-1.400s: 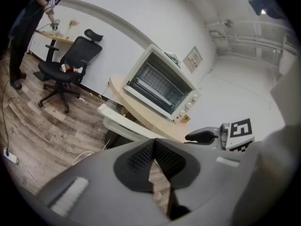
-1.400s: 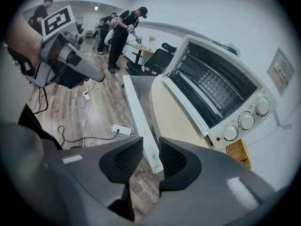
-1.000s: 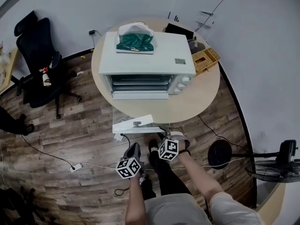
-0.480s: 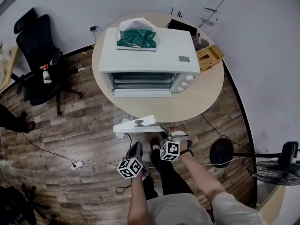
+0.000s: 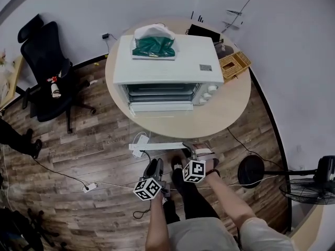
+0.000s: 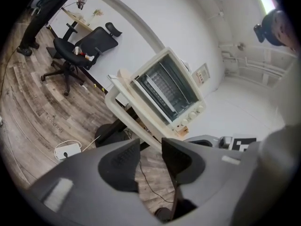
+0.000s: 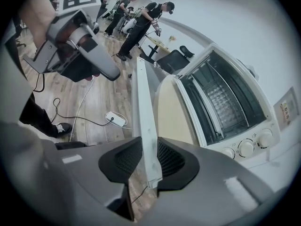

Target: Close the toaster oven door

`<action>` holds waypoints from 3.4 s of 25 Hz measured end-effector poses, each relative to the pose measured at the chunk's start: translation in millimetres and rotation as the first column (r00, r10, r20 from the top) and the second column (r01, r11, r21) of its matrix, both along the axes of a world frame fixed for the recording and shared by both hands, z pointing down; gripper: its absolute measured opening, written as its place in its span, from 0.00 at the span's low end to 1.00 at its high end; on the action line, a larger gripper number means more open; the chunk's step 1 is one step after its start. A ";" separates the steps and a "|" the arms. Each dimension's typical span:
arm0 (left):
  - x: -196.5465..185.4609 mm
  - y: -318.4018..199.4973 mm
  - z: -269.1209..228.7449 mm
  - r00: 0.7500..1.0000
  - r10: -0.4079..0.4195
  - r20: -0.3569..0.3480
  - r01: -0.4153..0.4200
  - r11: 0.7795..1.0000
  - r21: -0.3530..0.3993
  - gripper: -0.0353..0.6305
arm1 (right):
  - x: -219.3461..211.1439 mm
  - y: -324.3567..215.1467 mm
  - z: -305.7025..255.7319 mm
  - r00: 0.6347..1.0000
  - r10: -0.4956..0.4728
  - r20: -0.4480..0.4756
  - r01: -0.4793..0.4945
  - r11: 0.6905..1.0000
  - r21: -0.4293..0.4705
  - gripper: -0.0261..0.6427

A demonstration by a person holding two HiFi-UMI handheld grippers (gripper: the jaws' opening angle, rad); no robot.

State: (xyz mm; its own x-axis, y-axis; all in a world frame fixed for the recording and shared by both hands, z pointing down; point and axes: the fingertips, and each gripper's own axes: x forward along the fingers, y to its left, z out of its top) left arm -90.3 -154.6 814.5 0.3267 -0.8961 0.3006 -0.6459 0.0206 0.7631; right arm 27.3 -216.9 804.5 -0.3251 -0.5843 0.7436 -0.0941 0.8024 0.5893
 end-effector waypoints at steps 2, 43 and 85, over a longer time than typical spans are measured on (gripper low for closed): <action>-1.7 -0.5 -2.0 1.000 -0.012 -0.017 0.012 1.000 0.009 0.29 | -0.3 1.1 -6.7 1.000 -0.004 0.002 0.004 1.000 0.011 0.18; -4.9 -86.9 -75.9 0.863 -0.168 -0.476 0.283 0.942 0.181 0.29 | -4.4 -18.9 -101.5 0.997 -0.014 0.080 0.009 0.998 0.059 0.11; -8.1 -155.1 -189.2 0.813 -0.019 -0.582 0.244 0.918 0.311 0.29 | -7.0 -97.0 -191.5 0.974 0.092 0.207 -0.121 0.984 0.134 0.12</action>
